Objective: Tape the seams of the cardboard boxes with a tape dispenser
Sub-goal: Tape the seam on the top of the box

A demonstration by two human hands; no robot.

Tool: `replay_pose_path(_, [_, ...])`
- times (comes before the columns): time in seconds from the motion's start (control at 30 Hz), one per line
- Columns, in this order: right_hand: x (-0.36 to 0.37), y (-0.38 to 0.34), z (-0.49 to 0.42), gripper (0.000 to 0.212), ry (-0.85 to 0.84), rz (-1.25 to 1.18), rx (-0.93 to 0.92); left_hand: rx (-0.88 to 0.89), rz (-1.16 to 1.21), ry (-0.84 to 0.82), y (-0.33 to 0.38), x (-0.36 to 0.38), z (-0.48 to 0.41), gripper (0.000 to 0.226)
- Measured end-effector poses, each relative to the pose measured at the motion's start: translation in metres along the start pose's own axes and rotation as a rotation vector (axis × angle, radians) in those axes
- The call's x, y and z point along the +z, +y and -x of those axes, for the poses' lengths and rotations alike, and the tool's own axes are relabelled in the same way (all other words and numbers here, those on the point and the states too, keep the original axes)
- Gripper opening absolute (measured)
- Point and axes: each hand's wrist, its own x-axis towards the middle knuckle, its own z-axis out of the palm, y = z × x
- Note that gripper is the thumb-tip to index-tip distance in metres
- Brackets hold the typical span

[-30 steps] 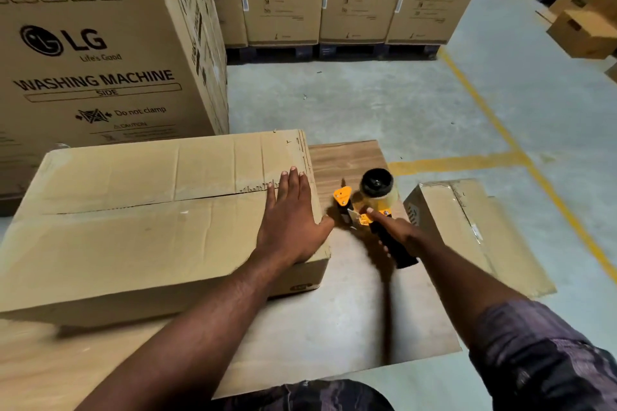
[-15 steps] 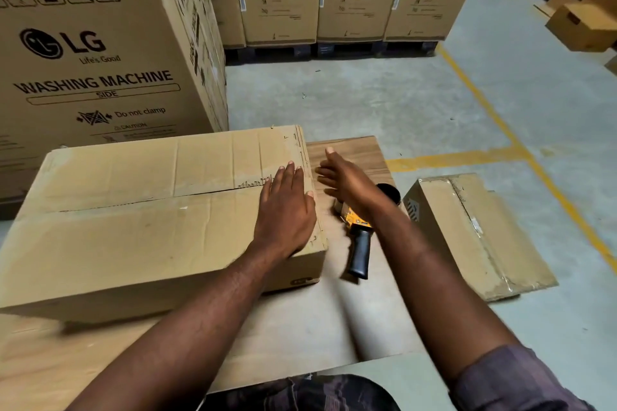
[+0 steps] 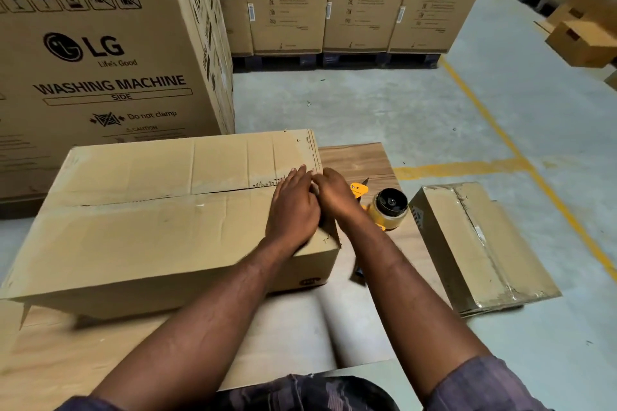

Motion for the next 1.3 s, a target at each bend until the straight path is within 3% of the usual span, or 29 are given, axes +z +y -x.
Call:
replay_pose_path(0.17, [0.003, 0.02, 0.009, 0.048, -0.054, 0.406, 0.011, 0.106, -0.134, -0.109, -0.01, -0.008, 0.0, 0.057])
replay_pose_path(0.23, [0.008, 0.014, 0.011, 0.04, 0.161, 0.49, -0.019, 0.134, -0.2, -0.123, -0.018, -0.018, -0.001, 0.056])
replay_pose_path(0.3, [0.021, -0.001, 0.019, 0.029, 0.35, 0.508, -0.214, 0.14, -0.27, -0.108, -0.027, -0.028, -0.002, 0.057])
replay_pose_path(0.4, [0.043, -0.012, 0.026, 0.046, 0.139, 0.507, -0.4, 0.193, -0.311, -0.196, -0.042, -0.039, -0.002, 0.061])
replay_pose_path(0.47, [0.051, -0.01, 0.026, 0.051, 0.054, 0.573, -0.393, 0.226, -0.314, -0.259, -0.058, -0.053, -0.001, 0.057])
replay_pose_path(0.6, [0.053, -0.01, 0.027, 0.045, 0.087, 0.794, -0.35, 0.181, -0.372, -0.238, -0.113, -0.095, 0.015, 0.058])
replay_pose_path(0.77, [0.098, -0.029, 0.037, 0.072, 0.12, 0.95, -0.078, -0.043, -0.412, -0.144, -0.181, -0.155, 0.035, 0.058])
replay_pose_path(0.93, [0.184, -0.054, 0.064, 0.06, -0.088, 0.798, -0.329, 0.115, -0.329, -0.211, -0.168, -0.146, 0.032, 0.055])
replay_pose_path(1.1, [0.184, -0.045, 0.06, 0.06, 0.012, 0.843, -0.338, 0.206, -0.314, -0.189, -0.211, -0.183, 0.035, 0.052])
replay_pose_path(1.3, [0.192, -0.047, 0.06, 0.071, 0.192, 0.9, -0.066, -0.015, -0.34, -0.023, -0.281, -0.254, 0.056, 0.051])
